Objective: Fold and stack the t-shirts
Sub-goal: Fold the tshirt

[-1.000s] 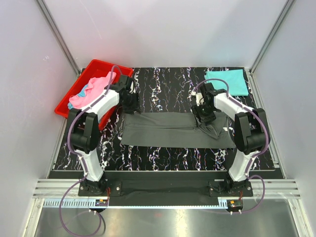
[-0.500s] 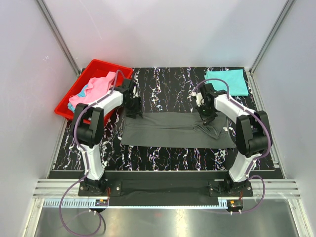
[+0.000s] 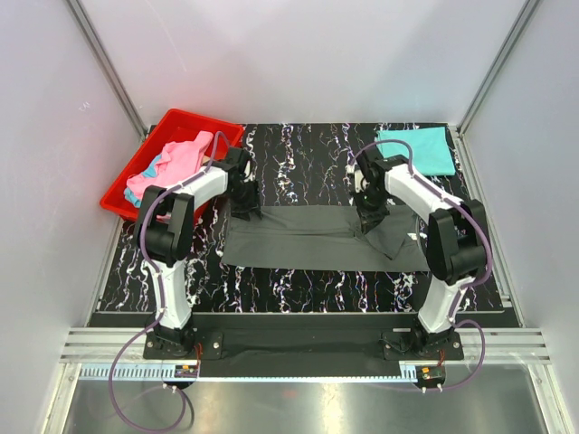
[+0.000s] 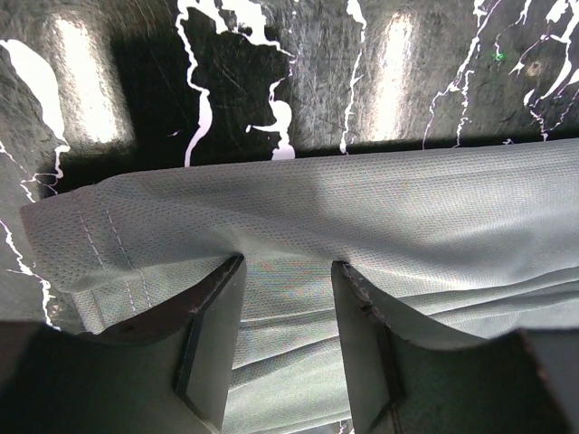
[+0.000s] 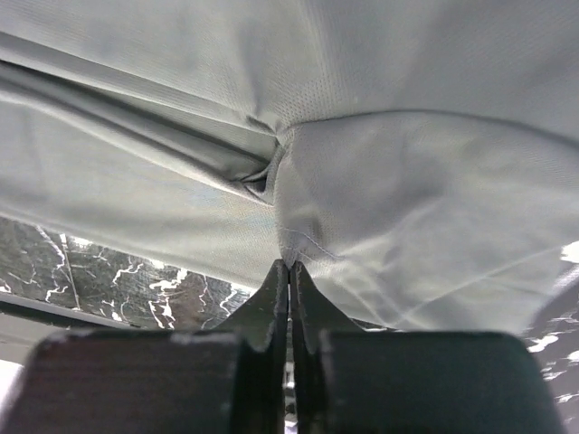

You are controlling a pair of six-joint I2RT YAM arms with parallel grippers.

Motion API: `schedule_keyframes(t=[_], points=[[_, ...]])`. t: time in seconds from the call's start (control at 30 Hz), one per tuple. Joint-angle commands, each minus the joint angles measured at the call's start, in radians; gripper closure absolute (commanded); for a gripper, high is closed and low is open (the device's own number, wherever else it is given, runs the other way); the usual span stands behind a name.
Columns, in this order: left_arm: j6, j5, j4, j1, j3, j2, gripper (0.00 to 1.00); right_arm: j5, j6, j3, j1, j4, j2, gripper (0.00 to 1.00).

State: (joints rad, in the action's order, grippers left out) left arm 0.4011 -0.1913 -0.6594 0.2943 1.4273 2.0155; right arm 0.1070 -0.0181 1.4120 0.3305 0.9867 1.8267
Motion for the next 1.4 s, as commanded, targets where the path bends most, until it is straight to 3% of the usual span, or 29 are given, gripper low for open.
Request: schedule_keyframes(t=[0.0, 0.1, 0.13, 0.27, 0.33, 0.5, 0.63, 0.83, 1.0, 1.23, 1.33, 1.37], points=[[0.002, 0.036, 0.006, 0.002, 0.012, 0.008, 0.50, 0.013, 0.070, -0.027, 0.024, 0.050, 0.042, 0.93], [-0.001, 0.039, 0.000, 0.000, 0.012, 0.008, 0.50, 0.013, 0.075, -0.018, 0.027, 0.050, 0.016, 0.78], [-0.001, 0.042, 0.001, 0.000, 0.012, 0.008, 0.49, 0.013, 0.081, 0.008, 0.028, 0.059, -0.004, 0.65], [0.001, 0.053, -0.012, 0.002, 0.016, 0.003, 0.48, 0.004, 0.115, 0.073, 0.025, 0.082, -0.056, 0.60], [0.005, 0.055, -0.017, 0.000, 0.015, -0.011, 0.48, -0.020, 0.148, 0.096, 0.022, 0.086, -0.075, 0.64], [-0.004, 0.056, -0.025, 0.002, 0.018, -0.083, 0.47, -0.087, 0.233, 0.074, -0.028, 0.015, -0.095, 0.86], [-0.008, 0.039, -0.014, 0.002, 0.024, -0.078, 0.47, -0.167, 0.244, 0.053, -0.034, -0.074, -0.055, 0.96], [0.007, 0.043, -0.008, 0.002, 0.007, -0.029, 0.46, -0.112, 0.236, 0.015, -0.016, -0.180, 0.044, 0.94], [0.008, 0.073, -0.017, 0.000, 0.013, -0.023, 0.46, -0.070, 0.328, -0.117, 0.013, -0.232, 0.023, 0.95], [0.024, 0.121, -0.032, -0.003, 0.016, -0.020, 0.45, -0.104, 0.336, -0.165, 0.016, -0.261, 0.002, 0.96], [0.030, 0.128, -0.040, -0.003, 0.024, -0.029, 0.45, -0.104, 0.349, -0.142, 0.016, -0.229, -0.030, 0.92], [0.031, 0.128, -0.042, 0.000, 0.027, -0.037, 0.45, -0.143, 0.357, -0.131, 0.016, -0.199, -0.041, 0.86]])
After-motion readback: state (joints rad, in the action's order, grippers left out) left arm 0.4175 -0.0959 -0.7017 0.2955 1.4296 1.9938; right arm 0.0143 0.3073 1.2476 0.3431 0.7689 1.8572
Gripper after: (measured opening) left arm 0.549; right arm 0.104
